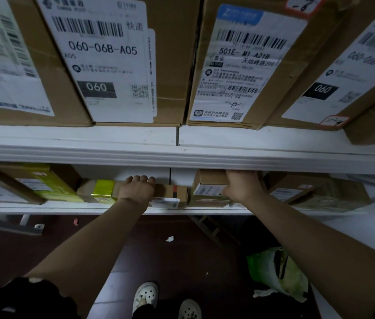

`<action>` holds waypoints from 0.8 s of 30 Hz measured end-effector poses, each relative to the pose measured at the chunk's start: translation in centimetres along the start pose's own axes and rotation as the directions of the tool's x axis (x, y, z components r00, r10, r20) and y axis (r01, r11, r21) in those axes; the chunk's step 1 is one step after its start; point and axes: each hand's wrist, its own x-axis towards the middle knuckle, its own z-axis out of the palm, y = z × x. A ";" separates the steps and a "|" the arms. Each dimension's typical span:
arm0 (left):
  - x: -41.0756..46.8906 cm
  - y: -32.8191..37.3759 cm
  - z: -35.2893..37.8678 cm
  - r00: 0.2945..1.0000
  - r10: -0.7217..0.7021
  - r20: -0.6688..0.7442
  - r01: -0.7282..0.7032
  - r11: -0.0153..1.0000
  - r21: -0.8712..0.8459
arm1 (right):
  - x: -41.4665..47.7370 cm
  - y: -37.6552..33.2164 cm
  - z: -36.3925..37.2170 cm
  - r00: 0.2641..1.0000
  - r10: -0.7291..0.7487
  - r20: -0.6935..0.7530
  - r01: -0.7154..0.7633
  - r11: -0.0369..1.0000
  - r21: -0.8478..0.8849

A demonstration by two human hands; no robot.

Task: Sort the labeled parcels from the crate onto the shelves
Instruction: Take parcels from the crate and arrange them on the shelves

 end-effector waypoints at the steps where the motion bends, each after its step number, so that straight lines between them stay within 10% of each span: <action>1: -0.1 0.0 -0.1 1.000 0.008 -0.007 -0.008 1.000 0.006 | 0.1 -0.1 0.0 1.000 -0.001 0.007 0.002 1.000 -0.014; 16: -3.6 0.9 -3.4 1.000 0.017 -0.021 -0.015 0.997 0.073 | -2.7 -0.7 -1.7 0.996 -0.076 0.036 0.079 0.993 -0.083; 24: -10.5 -0.2 -4.3 0.997 -0.072 -0.037 0.072 0.997 0.002 | -6.9 -3.5 -0.3 0.944 -0.277 -0.178 0.267 0.960 -0.079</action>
